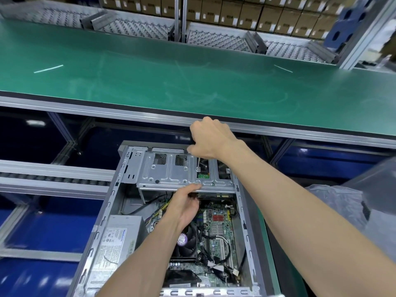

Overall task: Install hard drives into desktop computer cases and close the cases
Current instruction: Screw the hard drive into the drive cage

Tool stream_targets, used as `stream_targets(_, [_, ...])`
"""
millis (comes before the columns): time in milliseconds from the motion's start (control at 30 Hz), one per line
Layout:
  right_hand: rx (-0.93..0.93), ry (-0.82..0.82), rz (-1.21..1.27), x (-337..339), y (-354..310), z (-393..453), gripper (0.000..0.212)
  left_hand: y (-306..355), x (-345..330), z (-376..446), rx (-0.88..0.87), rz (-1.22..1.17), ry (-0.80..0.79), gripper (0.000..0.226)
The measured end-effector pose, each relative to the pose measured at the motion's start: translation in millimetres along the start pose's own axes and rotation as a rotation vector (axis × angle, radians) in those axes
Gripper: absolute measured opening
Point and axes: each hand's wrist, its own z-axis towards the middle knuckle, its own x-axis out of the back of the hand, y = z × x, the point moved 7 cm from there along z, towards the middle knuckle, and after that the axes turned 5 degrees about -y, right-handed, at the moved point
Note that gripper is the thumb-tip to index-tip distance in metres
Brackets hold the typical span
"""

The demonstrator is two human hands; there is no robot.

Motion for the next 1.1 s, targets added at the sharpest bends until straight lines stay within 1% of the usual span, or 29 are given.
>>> stream_targets(67, [0.037,-0.102,0.116,-1,2,-1,0.022,0,-2,-1,0.000,0.003,-0.013,0.040])
stream_targets(100, [0.041,-0.127,0.141,-1,5,-2,0.023,1,-2,0,-0.002,-0.001,-0.016,0.041])
stream_targets(167, [0.022,-0.113,0.143,-2,12,-1,0.018,1,-1,2,-0.003,-0.005,-0.007,0.039])
stream_targets(233, [-0.014,-0.056,0.128,-5,16,1,0.008,0,2,3,-0.002,0.009,-0.002,0.028])
stream_targets(267, [-0.037,-0.025,0.112,-5,17,2,0.010,-1,3,4,0.001,0.011,-0.003,0.022])
stream_targets(333, [-0.079,0.018,0.045,-4,13,2,0.021,-1,2,2,0.009,0.017,0.001,0.015])
stream_targets(400, [-0.058,0.017,0.000,0,6,2,0.024,-1,1,1,0.009,0.020,0.005,0.015])
stream_targets(467, [0.014,-0.057,0.082,-1,0,1,0.024,-1,1,0,0.015,0.024,0.009,0.014])
stream_targets(533, [0.043,-0.124,0.158,-2,3,-1,0.026,-1,0,1,0.024,0.024,0.005,0.013])
stream_targets(600, [0.016,-0.106,0.167,-3,8,0,0.021,0,0,1,0.018,0.030,0.008,0.013])
stream_targets(667, [-0.027,-0.043,0.122,-3,11,2,0.011,0,2,1,0.005,0.027,0.016,0.012])
stream_targets(733, [-0.067,0.013,0.040,-2,10,3,0.017,0,2,1,0.005,0.025,0.021,0.013])
stream_targets(800, [-0.074,0.031,-0.034,1,5,3,0.024,0,2,0,0.005,0.024,0.024,0.012])
stream_targets(833, [-0.055,0.015,-0.033,2,2,3,0.025,0,1,-1,0.004,0.026,0.023,0.012])
stream_targets(900, [-0.005,-0.057,0.055,0,-3,3,0.022,1,0,-1,0.006,0.025,0.015,0.013])
stream_targets(967, [0.016,-0.113,0.134,-1,-2,1,0.025,1,-1,0,0.007,0.017,0.008,0.016])
stream_targets(1033, [0.002,-0.106,0.165,-1,2,1,0.023,2,-1,0,0.001,0.021,0.008,0.018])
stream_targets(1100, [-0.033,-0.071,0.151,-3,8,3,0.014,1,-1,0,0.000,0.021,0.006,0.015])
